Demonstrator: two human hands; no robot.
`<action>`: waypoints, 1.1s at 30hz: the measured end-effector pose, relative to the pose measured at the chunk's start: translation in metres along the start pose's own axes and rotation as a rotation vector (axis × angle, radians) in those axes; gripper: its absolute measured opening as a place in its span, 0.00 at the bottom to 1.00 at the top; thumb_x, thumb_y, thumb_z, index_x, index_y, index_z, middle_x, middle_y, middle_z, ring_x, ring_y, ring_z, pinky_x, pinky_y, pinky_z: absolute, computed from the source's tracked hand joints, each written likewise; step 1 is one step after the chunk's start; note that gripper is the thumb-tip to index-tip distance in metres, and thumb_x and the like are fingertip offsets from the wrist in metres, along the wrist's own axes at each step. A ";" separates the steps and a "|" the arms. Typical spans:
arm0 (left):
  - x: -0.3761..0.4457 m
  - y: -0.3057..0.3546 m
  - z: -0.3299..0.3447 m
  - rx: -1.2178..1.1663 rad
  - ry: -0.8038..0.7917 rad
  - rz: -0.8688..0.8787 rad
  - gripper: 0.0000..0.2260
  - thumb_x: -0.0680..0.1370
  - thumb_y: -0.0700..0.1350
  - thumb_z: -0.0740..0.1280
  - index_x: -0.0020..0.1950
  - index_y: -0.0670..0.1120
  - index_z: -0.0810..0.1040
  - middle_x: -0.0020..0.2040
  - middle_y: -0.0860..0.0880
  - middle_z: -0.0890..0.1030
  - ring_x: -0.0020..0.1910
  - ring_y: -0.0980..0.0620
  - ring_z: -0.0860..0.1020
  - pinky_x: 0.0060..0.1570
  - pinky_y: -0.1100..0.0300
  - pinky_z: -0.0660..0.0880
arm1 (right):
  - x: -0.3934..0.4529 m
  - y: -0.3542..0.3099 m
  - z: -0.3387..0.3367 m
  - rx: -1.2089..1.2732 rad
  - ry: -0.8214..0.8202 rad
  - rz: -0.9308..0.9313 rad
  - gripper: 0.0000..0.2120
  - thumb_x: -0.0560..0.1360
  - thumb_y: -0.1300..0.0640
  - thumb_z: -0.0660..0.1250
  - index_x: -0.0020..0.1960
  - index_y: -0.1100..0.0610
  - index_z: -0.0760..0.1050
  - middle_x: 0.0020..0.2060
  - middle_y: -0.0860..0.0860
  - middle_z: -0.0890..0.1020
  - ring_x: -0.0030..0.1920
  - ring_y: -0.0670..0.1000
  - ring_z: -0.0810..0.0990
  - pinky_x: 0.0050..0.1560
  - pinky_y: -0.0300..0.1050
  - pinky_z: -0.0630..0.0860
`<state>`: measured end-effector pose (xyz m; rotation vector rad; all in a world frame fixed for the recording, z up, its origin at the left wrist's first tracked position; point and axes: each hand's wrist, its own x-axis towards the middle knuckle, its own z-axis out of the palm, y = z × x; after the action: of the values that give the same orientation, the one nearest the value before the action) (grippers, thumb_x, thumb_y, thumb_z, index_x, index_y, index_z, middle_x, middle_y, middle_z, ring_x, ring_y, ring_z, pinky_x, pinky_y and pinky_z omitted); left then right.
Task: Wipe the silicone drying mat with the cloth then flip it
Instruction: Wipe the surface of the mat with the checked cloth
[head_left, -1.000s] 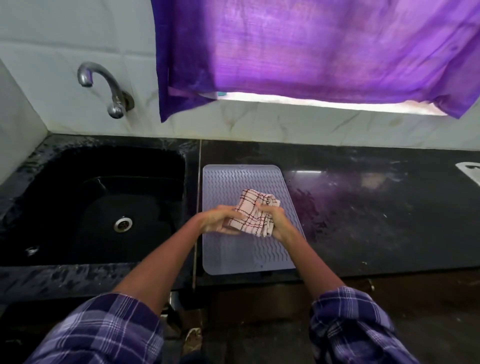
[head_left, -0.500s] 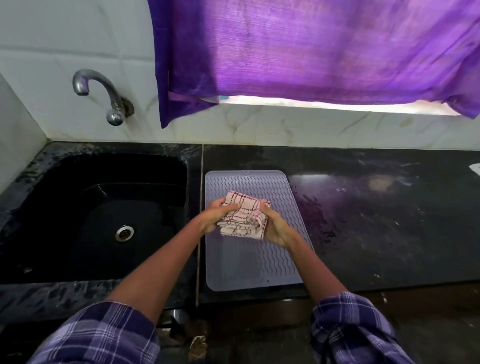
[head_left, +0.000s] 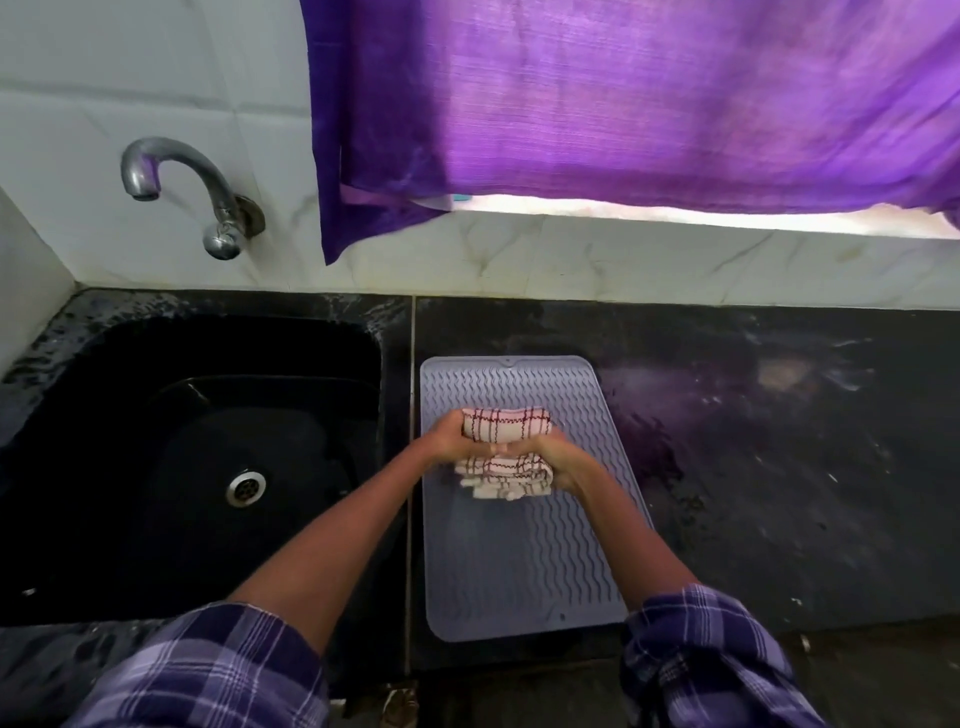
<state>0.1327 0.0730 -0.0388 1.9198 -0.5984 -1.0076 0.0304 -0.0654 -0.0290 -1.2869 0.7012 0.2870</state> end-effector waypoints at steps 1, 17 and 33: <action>0.005 -0.003 -0.005 0.069 0.033 0.013 0.23 0.69 0.38 0.77 0.62 0.39 0.76 0.57 0.43 0.81 0.57 0.47 0.79 0.57 0.54 0.76 | 0.004 -0.011 -0.002 -0.133 0.027 -0.003 0.18 0.68 0.72 0.69 0.57 0.64 0.76 0.47 0.58 0.84 0.44 0.54 0.86 0.41 0.45 0.82; 0.078 0.016 -0.039 1.128 0.048 -0.088 0.45 0.66 0.60 0.76 0.76 0.46 0.60 0.75 0.47 0.64 0.75 0.43 0.60 0.75 0.42 0.48 | 0.134 -0.059 0.004 -1.531 0.554 -0.520 0.17 0.76 0.64 0.62 0.63 0.57 0.72 0.61 0.56 0.77 0.62 0.58 0.72 0.56 0.52 0.71; 0.069 0.026 -0.044 1.188 0.052 -0.104 0.40 0.64 0.64 0.74 0.71 0.49 0.67 0.72 0.50 0.68 0.73 0.46 0.65 0.73 0.34 0.42 | 0.068 -0.071 0.005 -1.548 0.052 -0.066 0.11 0.74 0.59 0.66 0.56 0.61 0.75 0.49 0.56 0.78 0.53 0.54 0.77 0.53 0.44 0.72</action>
<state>0.2070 0.0309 -0.0315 2.9963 -1.2534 -0.6736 0.1246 -0.0929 -0.0156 -2.7698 0.4006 0.8235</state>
